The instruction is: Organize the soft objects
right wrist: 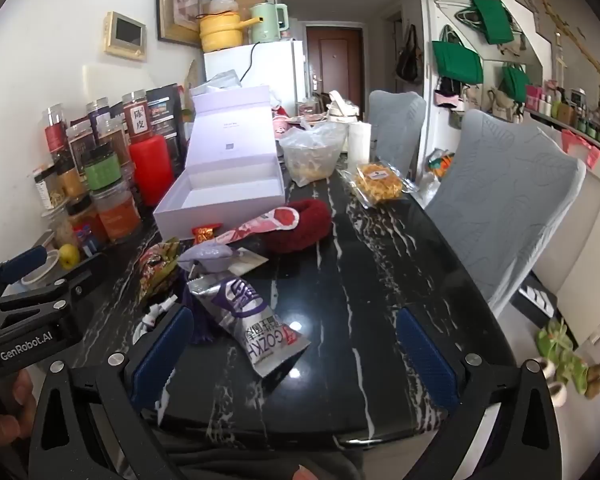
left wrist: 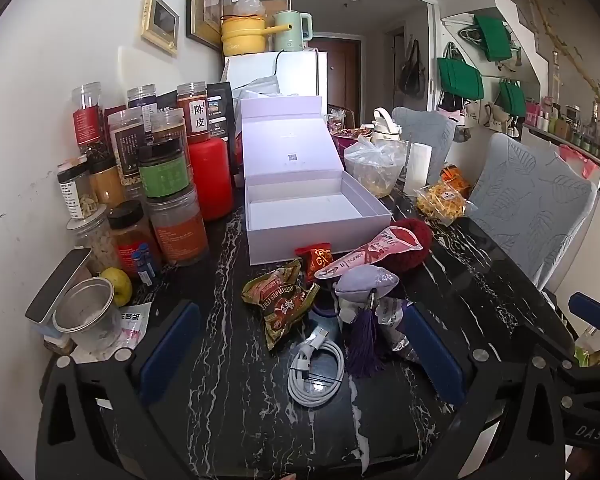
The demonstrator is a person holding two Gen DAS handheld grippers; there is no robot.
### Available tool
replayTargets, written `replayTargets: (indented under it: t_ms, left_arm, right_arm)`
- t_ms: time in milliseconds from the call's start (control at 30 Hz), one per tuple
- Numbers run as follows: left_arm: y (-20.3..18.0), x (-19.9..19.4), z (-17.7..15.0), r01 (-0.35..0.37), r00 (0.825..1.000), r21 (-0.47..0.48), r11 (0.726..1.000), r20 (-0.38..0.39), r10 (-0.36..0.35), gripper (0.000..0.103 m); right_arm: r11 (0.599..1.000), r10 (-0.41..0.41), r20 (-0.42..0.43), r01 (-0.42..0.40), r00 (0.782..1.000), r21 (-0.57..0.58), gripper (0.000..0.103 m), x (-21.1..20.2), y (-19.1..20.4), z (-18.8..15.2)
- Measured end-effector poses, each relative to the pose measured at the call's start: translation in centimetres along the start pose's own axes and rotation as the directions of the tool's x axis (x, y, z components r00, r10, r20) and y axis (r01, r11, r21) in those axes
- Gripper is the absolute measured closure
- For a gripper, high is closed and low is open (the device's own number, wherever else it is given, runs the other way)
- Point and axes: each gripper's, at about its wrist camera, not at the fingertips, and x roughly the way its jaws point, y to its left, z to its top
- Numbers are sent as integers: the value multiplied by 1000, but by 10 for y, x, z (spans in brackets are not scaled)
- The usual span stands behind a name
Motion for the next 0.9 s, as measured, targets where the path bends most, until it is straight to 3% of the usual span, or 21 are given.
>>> replayTargets:
  t_ms: [900]
  left_arm:
    - [4, -4, -3, 18, 1000, 3, 1000, 7, -18, 0]
  right_arm:
    - [1000, -7, 1, 7, 1000, -13, 0, 1, 3, -1]
